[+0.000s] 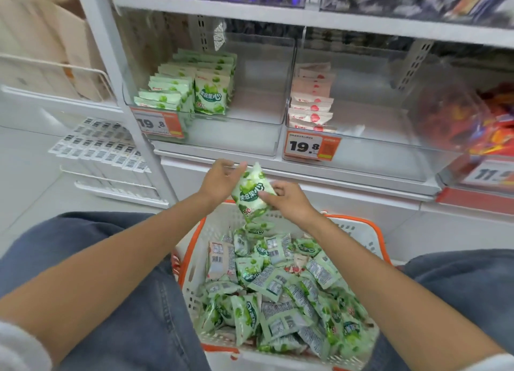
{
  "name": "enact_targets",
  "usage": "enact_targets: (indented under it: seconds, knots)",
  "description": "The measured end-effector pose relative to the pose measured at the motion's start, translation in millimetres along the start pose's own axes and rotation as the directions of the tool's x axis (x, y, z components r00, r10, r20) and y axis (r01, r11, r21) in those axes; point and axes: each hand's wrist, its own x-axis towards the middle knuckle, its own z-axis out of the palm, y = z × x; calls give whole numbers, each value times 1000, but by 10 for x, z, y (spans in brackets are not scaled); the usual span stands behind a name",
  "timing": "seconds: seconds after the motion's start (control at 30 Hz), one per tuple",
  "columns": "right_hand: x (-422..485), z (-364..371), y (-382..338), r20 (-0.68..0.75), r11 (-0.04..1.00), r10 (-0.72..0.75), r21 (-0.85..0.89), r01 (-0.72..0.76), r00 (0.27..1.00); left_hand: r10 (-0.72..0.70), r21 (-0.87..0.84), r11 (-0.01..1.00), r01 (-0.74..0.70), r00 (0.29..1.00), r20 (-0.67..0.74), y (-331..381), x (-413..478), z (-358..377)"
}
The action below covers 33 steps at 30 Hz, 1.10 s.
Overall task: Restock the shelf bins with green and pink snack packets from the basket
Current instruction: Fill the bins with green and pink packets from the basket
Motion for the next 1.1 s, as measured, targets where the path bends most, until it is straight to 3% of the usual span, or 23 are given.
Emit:
enact_targets:
  seconds: [0.1, 0.2, 0.37, 0.47, 0.53, 0.63, 0.7, 0.8, 0.97, 1.1]
  knots:
    - [40, 75, -364, -68, 981, 9, 192, 5, 998, -57, -57, 997, 56, 998, -18, 182, -30, -114]
    - [117, 145, -705, -84, 968, -16, 248, 37, 996, -41, -157, 988, -3, 960, -275, 417, -32, -223]
    - [317, 234, -1184, -96, 967, -107, 220, 126, 990, 35, -155, 982, -104, 918, -394, 773, 70, -397]
    - [492, 216, -1446, -60, 975, -154, 154, 162, 986, 141, 0, 987, -159, 874, -465, 959, 275, -595]
    - [661, 174, -1627, -61, 977, -182, 102, 187, 981, 179, 91, 984, -154, 868, -463, 1087, 461, -736]
    - [986, 112, -1800, -126, 979, -187, 63, 196, 974, 373, 264, 920, -288, 850, -372, 1143, 761, -957]
    - [1252, 99, -1797, -166, 985, -159, 43, 168, 973, 480, 449, 836, -315, 816, -323, 1045, 930, -1127]
    - [1666, 193, -1678, -169, 998, -67, -31, 62, 983, 560, 711, 670, -212, 773, -297, 816, 1098, -1335]
    - [2233, 496, -1479, -221, 988, 84, -107, -110, 972, 613, 818, 547, -179, 751, -246, 556, 1199, -1393]
    - [2410, 631, -1502, -262, 957, 129, -219, -190, 956, 622, 801, 561, -208, 744, -242, 531, 1190, -1390]
